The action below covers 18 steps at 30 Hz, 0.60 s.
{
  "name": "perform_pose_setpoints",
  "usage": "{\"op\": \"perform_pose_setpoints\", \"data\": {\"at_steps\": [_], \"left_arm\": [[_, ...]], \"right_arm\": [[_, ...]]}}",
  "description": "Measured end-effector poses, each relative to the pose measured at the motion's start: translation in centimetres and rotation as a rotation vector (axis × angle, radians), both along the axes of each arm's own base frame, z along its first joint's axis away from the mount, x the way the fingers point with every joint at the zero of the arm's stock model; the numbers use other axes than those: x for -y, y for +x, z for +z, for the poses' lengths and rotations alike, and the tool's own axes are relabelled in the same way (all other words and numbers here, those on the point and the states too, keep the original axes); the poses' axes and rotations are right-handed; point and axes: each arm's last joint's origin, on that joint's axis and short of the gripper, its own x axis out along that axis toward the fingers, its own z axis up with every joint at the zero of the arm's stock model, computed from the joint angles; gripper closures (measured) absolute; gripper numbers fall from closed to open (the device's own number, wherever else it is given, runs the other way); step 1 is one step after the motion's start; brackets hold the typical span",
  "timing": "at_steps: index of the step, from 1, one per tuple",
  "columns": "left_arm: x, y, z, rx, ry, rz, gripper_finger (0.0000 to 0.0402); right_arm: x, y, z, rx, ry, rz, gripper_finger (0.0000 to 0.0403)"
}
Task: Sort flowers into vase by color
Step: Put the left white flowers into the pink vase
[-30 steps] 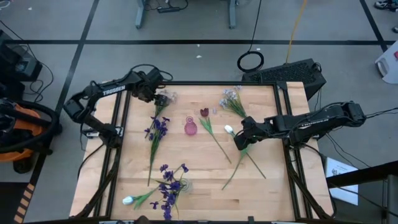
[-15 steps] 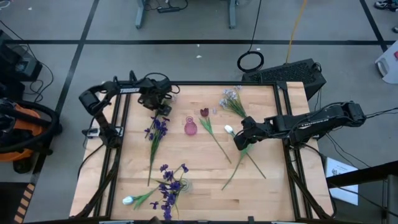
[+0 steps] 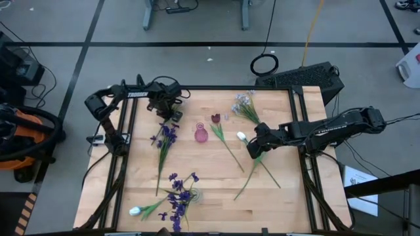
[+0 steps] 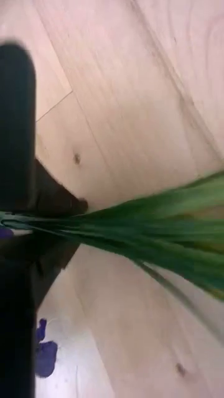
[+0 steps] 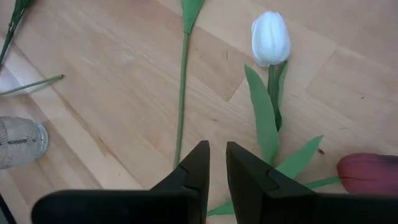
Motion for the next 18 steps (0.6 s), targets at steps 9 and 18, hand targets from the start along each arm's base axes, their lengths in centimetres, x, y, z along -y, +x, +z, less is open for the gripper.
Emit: {"op": "perform_pose_setpoints", "data": {"at_steps": [9,18], "left_arm": [[1.3,-1.0,7.7,0.291,0.233,-0.016,0.0387],[4.0,-3.9,17.4,0.762,0.610,-0.007,0.0390]], "right_arm": [[0.1,0.0,0.0,-0.001,-0.035,0.012,0.0358],[0.1,0.0,0.0,-0.005,-0.062,0.055,0.0358]]}}
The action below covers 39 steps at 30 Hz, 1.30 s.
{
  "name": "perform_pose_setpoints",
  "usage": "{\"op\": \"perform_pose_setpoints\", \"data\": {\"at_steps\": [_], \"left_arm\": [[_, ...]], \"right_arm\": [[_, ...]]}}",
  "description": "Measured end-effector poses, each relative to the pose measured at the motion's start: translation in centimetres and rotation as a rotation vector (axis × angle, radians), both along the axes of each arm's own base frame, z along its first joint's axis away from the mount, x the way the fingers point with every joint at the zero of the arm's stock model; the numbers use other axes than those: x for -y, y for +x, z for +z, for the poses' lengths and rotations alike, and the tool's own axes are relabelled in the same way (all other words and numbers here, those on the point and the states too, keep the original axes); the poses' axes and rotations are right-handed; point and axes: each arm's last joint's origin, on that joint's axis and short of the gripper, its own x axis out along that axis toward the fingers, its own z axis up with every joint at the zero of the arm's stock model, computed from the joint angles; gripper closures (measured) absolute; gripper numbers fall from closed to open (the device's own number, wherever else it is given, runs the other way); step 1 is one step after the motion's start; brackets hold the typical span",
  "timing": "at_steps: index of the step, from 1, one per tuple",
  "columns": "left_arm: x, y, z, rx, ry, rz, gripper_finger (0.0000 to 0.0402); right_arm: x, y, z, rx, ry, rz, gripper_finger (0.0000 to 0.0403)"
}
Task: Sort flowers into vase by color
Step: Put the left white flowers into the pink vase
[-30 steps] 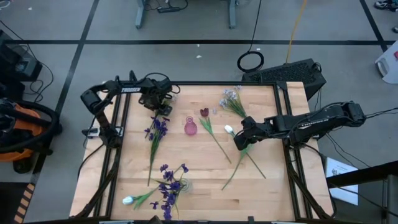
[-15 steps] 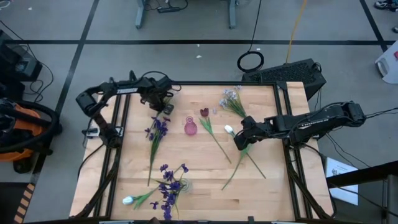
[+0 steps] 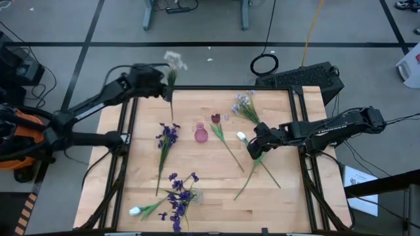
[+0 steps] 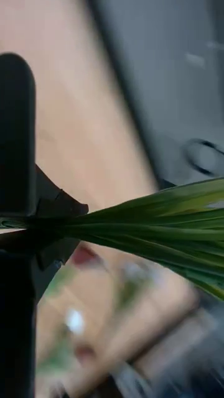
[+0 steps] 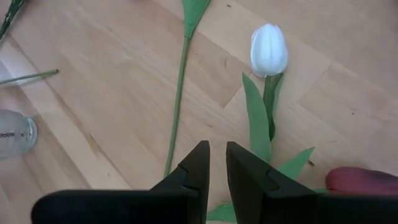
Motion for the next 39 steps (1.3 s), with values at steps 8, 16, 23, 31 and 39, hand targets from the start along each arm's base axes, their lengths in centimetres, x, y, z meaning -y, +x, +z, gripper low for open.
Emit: {"op": "perform_pose_setpoints", "data": {"at_steps": [8,16,23,31,39], "left_arm": [[1.9,0.0,4.4,0.306,0.217,-0.147,0.0377],[2.7,3.5,3.7,0.311,0.311,-0.352,0.0394],[4.6,4.9,4.7,0.390,0.511,-0.557,0.0394],[6.5,5.9,1.0,0.507,0.578,-0.632,0.0394],[6.6,5.7,-0.7,0.515,0.513,-0.638,0.0394]], "right_arm": [[0.0,0.0,0.0,-0.002,-0.015,0.022,0.0358],[0.0,0.0,0.0,-0.003,-0.041,0.032,0.0358],[0.1,0.0,0.0,-0.001,-0.066,0.019,0.0358],[0.1,0.1,0.1,0.012,-0.064,0.016,0.0358],[0.1,0.3,0.2,0.029,-0.062,0.015,0.0358]]}}
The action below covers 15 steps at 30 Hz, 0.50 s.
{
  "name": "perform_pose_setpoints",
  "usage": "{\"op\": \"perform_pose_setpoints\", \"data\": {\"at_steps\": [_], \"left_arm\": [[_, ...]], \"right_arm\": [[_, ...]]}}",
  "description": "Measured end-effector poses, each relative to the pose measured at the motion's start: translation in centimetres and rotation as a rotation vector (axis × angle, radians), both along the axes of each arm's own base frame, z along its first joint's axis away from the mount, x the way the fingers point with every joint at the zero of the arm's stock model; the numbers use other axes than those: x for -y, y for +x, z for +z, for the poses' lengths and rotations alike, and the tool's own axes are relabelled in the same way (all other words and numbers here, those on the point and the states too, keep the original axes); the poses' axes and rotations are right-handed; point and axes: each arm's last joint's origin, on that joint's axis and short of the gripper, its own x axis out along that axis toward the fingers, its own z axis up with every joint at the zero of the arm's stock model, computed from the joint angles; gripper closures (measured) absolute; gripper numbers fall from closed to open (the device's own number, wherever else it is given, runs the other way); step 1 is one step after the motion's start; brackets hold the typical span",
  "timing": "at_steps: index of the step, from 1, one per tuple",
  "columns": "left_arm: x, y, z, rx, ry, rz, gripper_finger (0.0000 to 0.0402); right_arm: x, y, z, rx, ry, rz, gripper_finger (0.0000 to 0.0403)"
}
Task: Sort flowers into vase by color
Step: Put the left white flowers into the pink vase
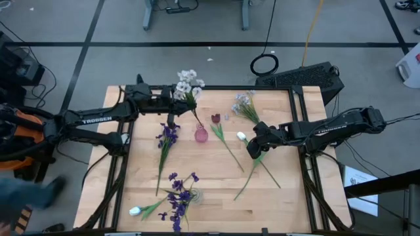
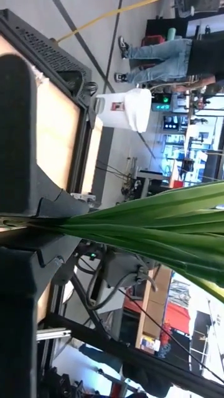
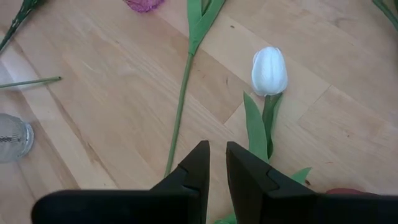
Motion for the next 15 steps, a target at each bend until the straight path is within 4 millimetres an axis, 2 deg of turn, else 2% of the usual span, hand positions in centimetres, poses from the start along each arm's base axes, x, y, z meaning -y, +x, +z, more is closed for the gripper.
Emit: {"op": "perform_pose_setpoints", "data": {"at_steps": [15], "left_arm": [[-0.3,-0.2,-1.3,-0.043,0.007,0.016,0.0392]], "right_arm": [[0.0,0.1,0.0,0.009,0.005,-0.006,0.0358]]}}
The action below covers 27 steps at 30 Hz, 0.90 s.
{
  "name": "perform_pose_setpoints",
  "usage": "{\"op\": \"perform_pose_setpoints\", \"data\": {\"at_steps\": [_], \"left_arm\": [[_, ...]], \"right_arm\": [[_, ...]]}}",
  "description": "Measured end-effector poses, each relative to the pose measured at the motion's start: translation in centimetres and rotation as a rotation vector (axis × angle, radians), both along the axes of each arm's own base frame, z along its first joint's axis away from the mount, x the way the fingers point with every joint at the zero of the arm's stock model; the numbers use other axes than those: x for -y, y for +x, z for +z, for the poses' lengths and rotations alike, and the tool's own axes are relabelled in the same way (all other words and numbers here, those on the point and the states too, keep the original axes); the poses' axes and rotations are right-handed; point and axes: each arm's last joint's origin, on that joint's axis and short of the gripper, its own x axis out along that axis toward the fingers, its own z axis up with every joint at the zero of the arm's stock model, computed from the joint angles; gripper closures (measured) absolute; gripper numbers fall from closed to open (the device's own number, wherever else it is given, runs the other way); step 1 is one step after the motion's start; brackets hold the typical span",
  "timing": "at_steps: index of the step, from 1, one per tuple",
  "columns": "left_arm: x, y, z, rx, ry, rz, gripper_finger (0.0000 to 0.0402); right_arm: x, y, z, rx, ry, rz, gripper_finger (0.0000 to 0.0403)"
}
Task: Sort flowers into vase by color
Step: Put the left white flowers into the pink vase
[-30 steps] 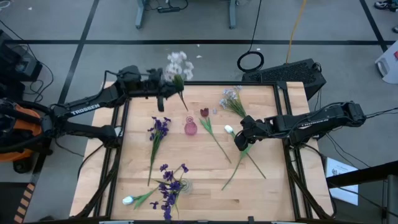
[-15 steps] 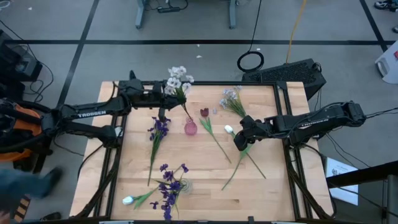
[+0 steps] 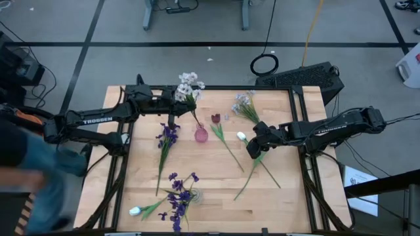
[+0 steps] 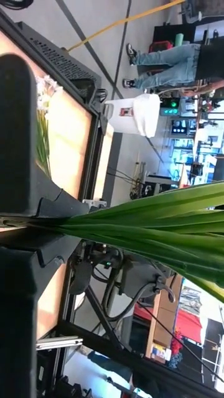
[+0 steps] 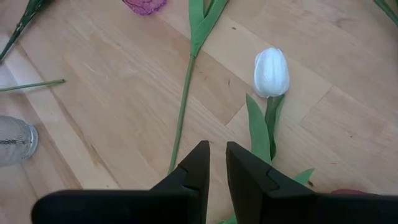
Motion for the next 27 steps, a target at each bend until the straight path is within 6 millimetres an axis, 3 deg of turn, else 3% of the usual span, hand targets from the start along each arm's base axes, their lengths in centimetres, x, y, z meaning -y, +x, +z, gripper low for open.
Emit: {"op": "perform_pose_setpoints", "data": {"at_steps": [13,27], "left_arm": [[-0.4,0.9,-1.6,-0.084,-0.019,0.001,0.0373],[-0.2,-0.3,0.5,0.033,0.032,0.018,0.0392]], "right_arm": [[0.0,0.0,0.0,-0.001,-0.002,0.003,0.0358],[0.0,0.0,0.0,-0.001,-0.002,0.003,0.0358]]}}
